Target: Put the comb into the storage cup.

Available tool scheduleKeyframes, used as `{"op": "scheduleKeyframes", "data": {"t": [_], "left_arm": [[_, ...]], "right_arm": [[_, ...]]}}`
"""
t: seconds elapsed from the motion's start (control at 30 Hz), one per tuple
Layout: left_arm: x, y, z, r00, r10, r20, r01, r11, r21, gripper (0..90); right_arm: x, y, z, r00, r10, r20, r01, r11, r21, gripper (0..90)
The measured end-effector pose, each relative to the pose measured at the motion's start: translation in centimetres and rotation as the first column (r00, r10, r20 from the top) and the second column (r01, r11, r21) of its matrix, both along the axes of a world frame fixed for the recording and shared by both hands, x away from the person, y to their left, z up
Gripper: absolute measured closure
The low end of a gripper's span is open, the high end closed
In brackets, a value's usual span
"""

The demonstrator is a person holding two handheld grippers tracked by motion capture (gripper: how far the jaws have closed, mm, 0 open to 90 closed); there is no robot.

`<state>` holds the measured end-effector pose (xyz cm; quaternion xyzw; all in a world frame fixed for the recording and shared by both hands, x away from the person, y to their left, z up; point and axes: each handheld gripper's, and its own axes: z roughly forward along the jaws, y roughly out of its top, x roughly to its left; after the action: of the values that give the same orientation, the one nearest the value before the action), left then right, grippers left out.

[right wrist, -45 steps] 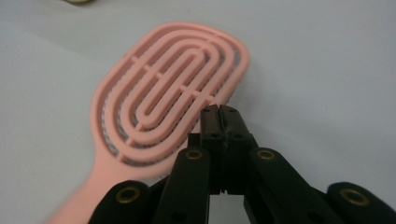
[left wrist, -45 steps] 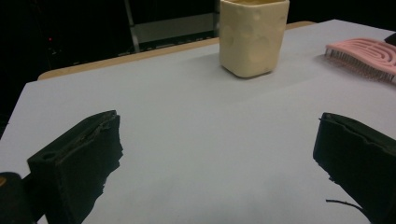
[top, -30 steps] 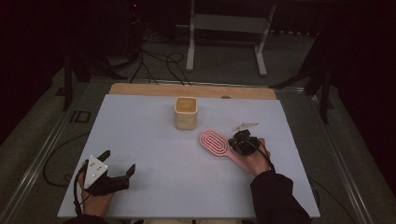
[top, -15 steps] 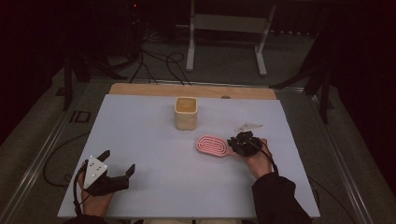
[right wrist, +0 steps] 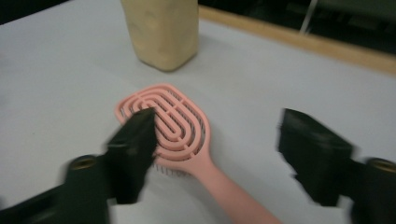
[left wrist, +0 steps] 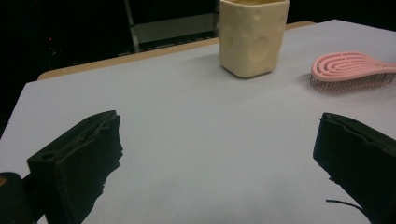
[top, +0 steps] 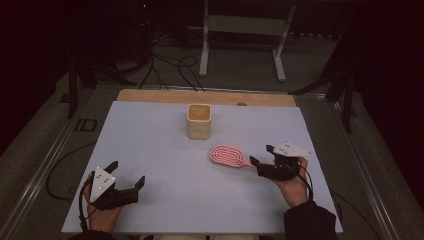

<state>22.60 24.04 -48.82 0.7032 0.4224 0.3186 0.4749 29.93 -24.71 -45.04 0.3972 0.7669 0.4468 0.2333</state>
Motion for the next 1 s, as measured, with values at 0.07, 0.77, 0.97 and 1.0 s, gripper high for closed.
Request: {"op": "scheduleKeyframes", "data": {"t": [0.07, 0.77, 0.97, 1.0], "left_arm": [[0.0, 0.0, 0.0, 1.0, 0.0, -0.001, 0.0, 1.0, -0.001, 1.4], [0.1, -0.4, 0.0, 0.9995, -0.03, -0.007, 0.03, 0.9994, -0.017, 0.2], [0.2, -0.4, -0.1, 0.9994, -0.033, -0.011, 0.033, 0.9993, -0.018, 0.0], [0.2, -0.4, -0.1, 0.9994, -0.033, -0.011, 0.033, 0.9993, -0.018, 0.0]], "right_arm": [[-1.2, -0.6, -0.3, 0.9999, 0.009, 0.006, -0.01, 0.9998, 0.019, 13.0], [-6.5, -4.1, -2.8, 0.9896, -0.059, 0.132, 0.034, 0.9827, 0.182, 9.9], [-6.5, -4.2, -2.9, 0.9905, -0.067, 0.12, 0.044, 0.9821, 0.183, 9.9], [-6.5, -4.2, -2.9, 0.9905, -0.067, 0.12, 0.044, 0.9821, 0.183, 9.9]]}}
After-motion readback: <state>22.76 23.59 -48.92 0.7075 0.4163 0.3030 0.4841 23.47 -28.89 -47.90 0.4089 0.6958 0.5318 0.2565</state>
